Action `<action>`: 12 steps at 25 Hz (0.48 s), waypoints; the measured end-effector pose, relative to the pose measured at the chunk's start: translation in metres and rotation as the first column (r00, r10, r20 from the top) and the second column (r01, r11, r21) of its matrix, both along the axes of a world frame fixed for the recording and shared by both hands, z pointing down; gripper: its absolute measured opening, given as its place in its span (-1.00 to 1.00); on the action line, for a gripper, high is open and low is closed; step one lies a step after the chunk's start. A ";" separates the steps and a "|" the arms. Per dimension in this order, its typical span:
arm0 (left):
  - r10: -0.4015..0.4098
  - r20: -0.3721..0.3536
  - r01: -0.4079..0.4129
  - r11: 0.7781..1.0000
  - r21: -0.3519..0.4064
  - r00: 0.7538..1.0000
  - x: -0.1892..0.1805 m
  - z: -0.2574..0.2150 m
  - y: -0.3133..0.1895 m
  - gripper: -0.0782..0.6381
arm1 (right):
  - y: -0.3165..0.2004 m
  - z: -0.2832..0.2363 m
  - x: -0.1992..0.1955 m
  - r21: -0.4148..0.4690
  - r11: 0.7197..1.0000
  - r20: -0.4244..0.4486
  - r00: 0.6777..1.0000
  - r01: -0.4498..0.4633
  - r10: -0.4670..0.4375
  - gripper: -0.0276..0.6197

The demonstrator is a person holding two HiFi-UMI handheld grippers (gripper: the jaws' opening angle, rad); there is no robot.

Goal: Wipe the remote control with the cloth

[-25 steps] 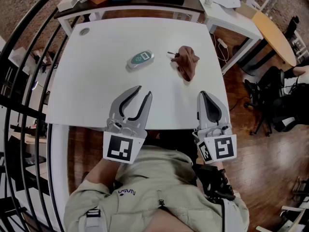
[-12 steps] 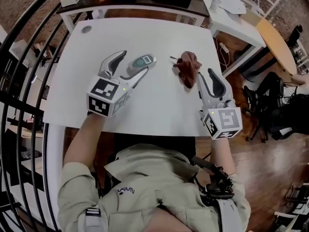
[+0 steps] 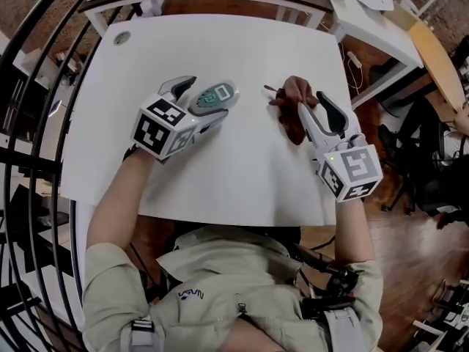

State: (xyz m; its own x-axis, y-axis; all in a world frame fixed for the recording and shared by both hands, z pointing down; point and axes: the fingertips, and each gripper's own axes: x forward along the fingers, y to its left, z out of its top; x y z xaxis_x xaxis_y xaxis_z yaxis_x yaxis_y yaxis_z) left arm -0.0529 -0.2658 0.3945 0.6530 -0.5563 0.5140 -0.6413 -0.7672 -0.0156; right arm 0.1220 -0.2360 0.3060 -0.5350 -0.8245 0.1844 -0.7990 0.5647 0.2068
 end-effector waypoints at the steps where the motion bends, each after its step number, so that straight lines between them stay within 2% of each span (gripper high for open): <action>1: 0.009 0.021 -0.008 0.999 -0.032 1.000 0.001 0.005 -0.001 0.42 | -0.001 0.001 0.002 -0.010 1.000 0.004 1.000 0.002 -0.002 -0.41; 5: 0.039 0.123 -0.028 0.995 -0.093 0.992 0.004 0.020 0.000 0.41 | 0.000 0.011 0.000 -0.042 0.999 -0.002 1.000 0.020 -0.020 -0.41; 8: 0.060 0.131 -0.044 0.992 -0.120 0.990 0.005 0.022 0.001 0.39 | 0.002 0.016 -0.004 -0.054 0.998 -0.011 0.999 0.040 -0.041 -0.41; 12: 0.107 0.135 -0.082 0.980 -0.183 0.985 0.006 0.023 0.004 0.08 | 0.004 0.017 -0.006 -0.054 0.998 -0.016 0.999 0.041 -0.042 -0.41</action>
State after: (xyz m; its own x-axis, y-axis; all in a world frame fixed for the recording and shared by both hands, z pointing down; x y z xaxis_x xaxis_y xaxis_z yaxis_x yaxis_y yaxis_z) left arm -0.0473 -0.2616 0.4171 0.6109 -0.3881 0.6901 -0.5665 -0.8232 0.0385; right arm 0.1158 -0.2323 0.3226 -0.5647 -0.7904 0.2373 -0.7712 0.6078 0.1891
